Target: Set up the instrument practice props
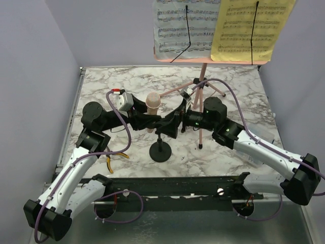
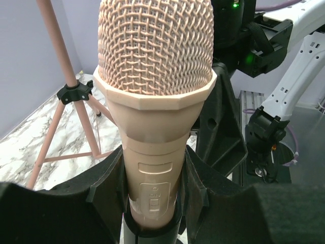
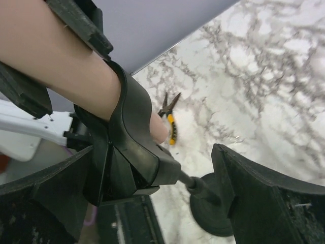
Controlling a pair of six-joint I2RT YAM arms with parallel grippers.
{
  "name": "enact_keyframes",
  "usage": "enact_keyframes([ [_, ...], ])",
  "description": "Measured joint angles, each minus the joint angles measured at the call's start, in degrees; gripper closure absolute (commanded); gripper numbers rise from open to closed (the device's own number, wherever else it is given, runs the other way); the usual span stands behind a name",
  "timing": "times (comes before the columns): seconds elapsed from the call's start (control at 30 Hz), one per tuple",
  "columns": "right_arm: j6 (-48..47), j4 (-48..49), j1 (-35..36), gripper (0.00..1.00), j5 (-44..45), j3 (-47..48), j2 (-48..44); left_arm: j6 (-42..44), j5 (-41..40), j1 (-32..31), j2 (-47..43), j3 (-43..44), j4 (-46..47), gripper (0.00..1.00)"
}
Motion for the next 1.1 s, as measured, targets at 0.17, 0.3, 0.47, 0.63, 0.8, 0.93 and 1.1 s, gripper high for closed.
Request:
enact_keyframes([
  [0.17,10.32,-6.95,0.00,0.00,-0.98,1.73,0.11,0.02,-0.02,0.00,-0.63,-0.50,0.11,1.00],
  [0.3,21.18,-10.64,-0.35,0.01,-0.81,1.84,0.11,0.02,-0.02,0.00,-1.05,-0.83,0.31,1.00],
  [0.47,32.96,-7.72,-2.23,0.07,-2.91,1.05,0.04,0.13,0.11,0.00,-1.01,-0.92,0.52,1.00],
  [0.63,38.80,-5.64,-3.45,0.14,-3.43,1.01,0.04,0.11,0.59,0.00,-0.17,-1.14,1.09,1.00],
  [0.8,41.90,-2.86,-3.54,0.22,-3.58,0.48,0.70,0.09,0.85,0.00,-0.17,-1.68,1.16,1.00],
  [0.93,43.80,-0.20,-3.52,0.35,-5.05,-0.83,2.84,0.09,1.11,0.00,-0.20,-1.90,1.36,1.00],
  [1.1,46.45,3.65,-3.74,0.50,-6.49,-3.74,3.41,0.31,1.49,0.00,-0.31,-3.78,1.92,1.00],
])
